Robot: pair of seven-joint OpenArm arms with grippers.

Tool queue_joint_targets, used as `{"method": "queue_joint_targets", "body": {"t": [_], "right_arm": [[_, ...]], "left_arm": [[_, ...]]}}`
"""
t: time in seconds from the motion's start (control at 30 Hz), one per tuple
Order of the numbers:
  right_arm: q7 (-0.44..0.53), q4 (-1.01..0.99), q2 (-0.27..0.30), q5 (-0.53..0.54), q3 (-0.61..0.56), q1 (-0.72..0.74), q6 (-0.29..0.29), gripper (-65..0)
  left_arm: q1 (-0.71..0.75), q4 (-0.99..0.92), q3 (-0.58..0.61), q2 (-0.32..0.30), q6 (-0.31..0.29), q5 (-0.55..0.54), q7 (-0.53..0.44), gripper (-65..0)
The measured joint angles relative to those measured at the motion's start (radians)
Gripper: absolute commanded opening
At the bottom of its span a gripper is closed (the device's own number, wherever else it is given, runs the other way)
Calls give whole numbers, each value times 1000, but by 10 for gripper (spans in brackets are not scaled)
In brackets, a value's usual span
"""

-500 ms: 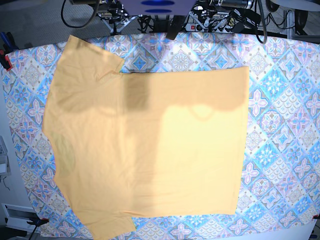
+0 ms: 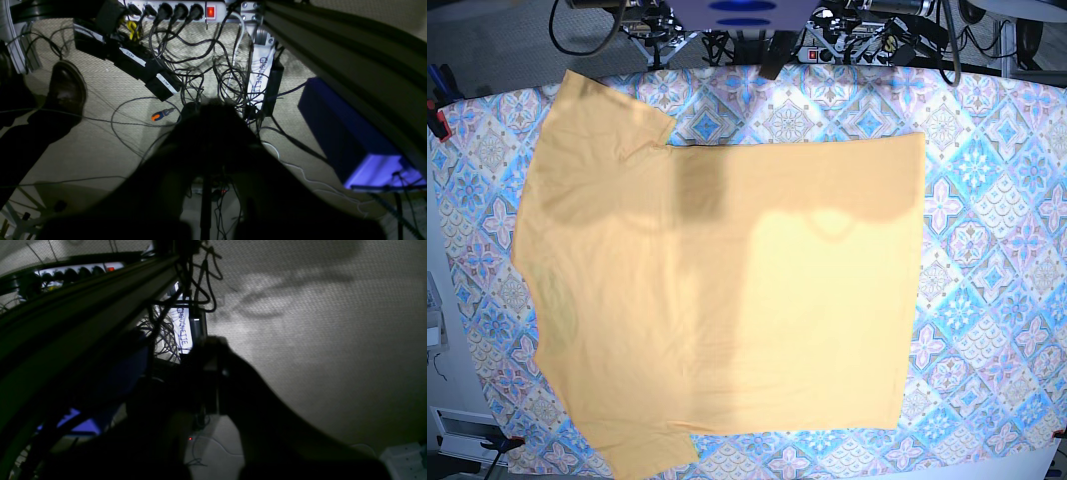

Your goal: Fold the T-shirt properly

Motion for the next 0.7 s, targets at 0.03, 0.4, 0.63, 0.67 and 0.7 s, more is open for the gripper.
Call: {"method": "queue_joint_targets", "body": {"t": [0.03,0.4,0.63,0.67,0.7], "right_arm": [[0,0,0,0,0,0,0,-650],[0,0,0,0,0,0,0,-650],[2,3,0,0,0,-7,0,-650],[2,5,0,0,0,-13,0,-650],[1,13,0,0,0,-19,0,-650]], "left_arm": [[0,0,0,0,0,0,0,-650],[0,0,0,0,0,0,0,-650],[2,0,0,0,0,0,-1,-650],[6,1,0,0,0,0,-1,-650],[11,2,0,0,0,0,-6,-650]]}}
